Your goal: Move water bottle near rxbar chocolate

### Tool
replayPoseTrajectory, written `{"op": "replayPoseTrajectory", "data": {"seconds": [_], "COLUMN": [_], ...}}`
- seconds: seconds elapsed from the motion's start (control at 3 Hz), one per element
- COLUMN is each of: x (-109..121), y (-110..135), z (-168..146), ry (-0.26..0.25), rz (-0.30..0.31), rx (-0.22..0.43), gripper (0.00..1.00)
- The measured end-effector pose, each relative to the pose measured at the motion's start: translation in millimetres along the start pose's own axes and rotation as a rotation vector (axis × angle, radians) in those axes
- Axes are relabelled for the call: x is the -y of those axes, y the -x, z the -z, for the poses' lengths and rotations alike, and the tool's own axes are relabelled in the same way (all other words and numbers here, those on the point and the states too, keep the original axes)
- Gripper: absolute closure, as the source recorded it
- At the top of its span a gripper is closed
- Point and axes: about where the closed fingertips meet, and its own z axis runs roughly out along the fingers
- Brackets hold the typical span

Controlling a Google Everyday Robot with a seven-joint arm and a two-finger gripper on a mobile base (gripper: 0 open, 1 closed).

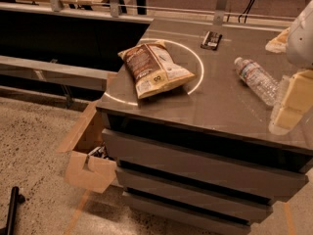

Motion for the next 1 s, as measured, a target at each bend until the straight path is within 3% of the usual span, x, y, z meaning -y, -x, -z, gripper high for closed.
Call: {"op": "replayPoseTrajectory", "data": {"seconds": [0.33, 0.67, 1.0], "x": [1, 7, 12], "y": [0, -10, -32], "z": [1, 10, 14], "ry": [-0.006, -0.046, -0.105], "rz": [-0.004, -0.096, -0.241], "rx": [0.007, 0.069, 0.161], "gripper": [0.0, 0.0, 0.0]}}
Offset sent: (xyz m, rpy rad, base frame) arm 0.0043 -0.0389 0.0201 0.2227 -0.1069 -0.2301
